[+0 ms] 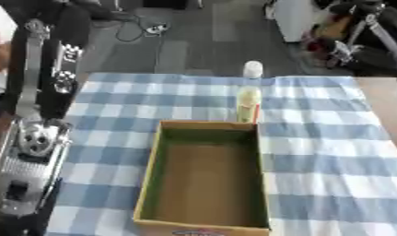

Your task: Pick up objects on the table and place them in the box.

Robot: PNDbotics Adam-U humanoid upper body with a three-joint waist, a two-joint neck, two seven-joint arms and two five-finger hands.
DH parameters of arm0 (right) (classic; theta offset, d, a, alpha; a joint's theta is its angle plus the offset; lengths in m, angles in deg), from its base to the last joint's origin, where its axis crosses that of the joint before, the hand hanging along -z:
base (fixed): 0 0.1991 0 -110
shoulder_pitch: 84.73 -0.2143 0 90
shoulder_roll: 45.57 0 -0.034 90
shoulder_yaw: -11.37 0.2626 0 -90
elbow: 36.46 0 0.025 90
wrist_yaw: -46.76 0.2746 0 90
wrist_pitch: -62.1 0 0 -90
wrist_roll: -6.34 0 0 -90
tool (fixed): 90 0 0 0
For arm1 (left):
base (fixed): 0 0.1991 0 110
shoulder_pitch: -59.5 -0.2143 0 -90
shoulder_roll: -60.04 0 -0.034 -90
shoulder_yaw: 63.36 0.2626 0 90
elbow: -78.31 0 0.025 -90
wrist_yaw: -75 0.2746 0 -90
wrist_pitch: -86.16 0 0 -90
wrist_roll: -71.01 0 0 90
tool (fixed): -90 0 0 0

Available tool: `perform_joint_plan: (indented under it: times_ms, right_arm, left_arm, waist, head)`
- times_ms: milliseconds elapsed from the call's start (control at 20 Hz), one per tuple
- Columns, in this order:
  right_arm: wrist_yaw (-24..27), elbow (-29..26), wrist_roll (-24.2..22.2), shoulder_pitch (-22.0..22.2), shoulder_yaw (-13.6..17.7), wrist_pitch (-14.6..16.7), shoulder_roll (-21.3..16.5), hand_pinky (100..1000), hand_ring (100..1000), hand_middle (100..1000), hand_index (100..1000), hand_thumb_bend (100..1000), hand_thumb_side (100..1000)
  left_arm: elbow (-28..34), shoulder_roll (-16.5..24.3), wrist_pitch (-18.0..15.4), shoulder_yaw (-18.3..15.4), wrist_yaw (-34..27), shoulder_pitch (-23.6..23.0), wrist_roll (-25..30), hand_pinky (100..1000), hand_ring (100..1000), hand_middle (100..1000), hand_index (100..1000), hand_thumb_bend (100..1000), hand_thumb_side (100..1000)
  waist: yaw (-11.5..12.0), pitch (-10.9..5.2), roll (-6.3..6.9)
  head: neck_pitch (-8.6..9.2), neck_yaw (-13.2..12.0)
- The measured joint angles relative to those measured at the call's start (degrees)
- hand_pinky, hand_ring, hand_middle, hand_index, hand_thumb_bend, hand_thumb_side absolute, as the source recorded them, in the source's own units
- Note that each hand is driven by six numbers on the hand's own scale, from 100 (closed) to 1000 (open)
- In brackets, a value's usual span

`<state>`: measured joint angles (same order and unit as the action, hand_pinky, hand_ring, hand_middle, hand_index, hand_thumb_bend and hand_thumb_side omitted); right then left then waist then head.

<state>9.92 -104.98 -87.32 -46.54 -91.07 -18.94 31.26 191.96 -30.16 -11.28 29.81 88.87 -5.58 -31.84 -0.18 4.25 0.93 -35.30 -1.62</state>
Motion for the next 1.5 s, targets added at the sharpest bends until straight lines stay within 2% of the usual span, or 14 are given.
perform_joint_plan:
  times_ms: [200, 350, 700, 900, 1150, 1350, 1400, 1500]
  right_arm:
    - [-1.4, 2.5, -0.4, -0.2, 0.0, 0.7, 1.0, 808, 602, 701, 873, 651, 1000]
    - [-2.4, 4.0, -0.6, -0.5, 0.0, 1.5, 1.5, 827, 625, 715, 883, 652, 1000]
    - [-2.1, 6.6, -2.5, -0.8, -0.1, 3.5, 3.0, 830, 624, 708, 893, 675, 1000]
    - [-1.5, 7.5, -3.4, -1.1, 0.0, 3.9, 3.0, 847, 638, 720, 901, 685, 1000]
    - [-1.1, 8.1, -4.0, -1.7, 0.1, 4.4, 3.4, 834, 614, 707, 904, 706, 1000]
    - [-0.5, 8.4, -2.7, -2.0, 0.4, 5.2, 3.8, 865, 648, 723, 922, 705, 1000]
    - [-0.1, 8.5, -2.1, -2.0, 0.4, 5.6, 3.9, 982, 742, 765, 952, 701, 1000]
    - [1.3, 8.8, -0.5, -2.0, 0.5, 6.7, 4.0, 1000, 803, 814, 980, 689, 1000]
  left_arm:
    - [0.0, -0.1, 0.0, 0.2, 0.0, 0.4, 0.0, 686, 573, 778, 836, 475, 919]
    - [0.0, -0.5, -0.1, 0.3, -0.1, 0.5, 0.0, 685, 573, 777, 835, 475, 919]
    - [0.0, -0.5, -0.2, 0.3, -0.1, 0.9, 0.0, 686, 573, 777, 835, 475, 919]
    - [0.0, -0.5, -0.3, 0.3, -0.1, 1.0, 0.0, 685, 572, 777, 835, 475, 919]
    - [0.0, -0.9, -0.4, 0.3, -0.4, 1.4, 0.1, 684, 570, 776, 833, 475, 919]
    - [0.0, -1.0, -0.4, 0.3, -0.5, 1.5, 0.2, 683, 570, 776, 833, 474, 919]
    - [0.0, -1.0, -0.4, 0.3, -0.5, 1.5, 0.2, 683, 569, 773, 833, 475, 919]
    - [0.0, -1.1, -0.4, 0.3, -0.5, 1.7, 0.2, 683, 568, 773, 833, 475, 918]
  waist:
    - [0.3, 0.13, -0.03]
    - [0.3, 0.20, -0.03]
    - [0.6, 0.56, -0.02]
    - [0.8, 0.79, -0.02]
    - [1.0, 1.40, 0.03]
    - [1.3, 2.02, 0.16]
    - [1.3, 2.11, 0.21]
    - [1.4, 2.36, 0.25]
  head:
    - [2.10, 2.5]
    - [3.43, 3.2]
    - [4.35, 3.2]
    - [4.49, 3.2]
    - [5.20, 3.1]
    - [5.89, 3.1]
    - [5.98, 3.1]
    - [6.22, 3.1]
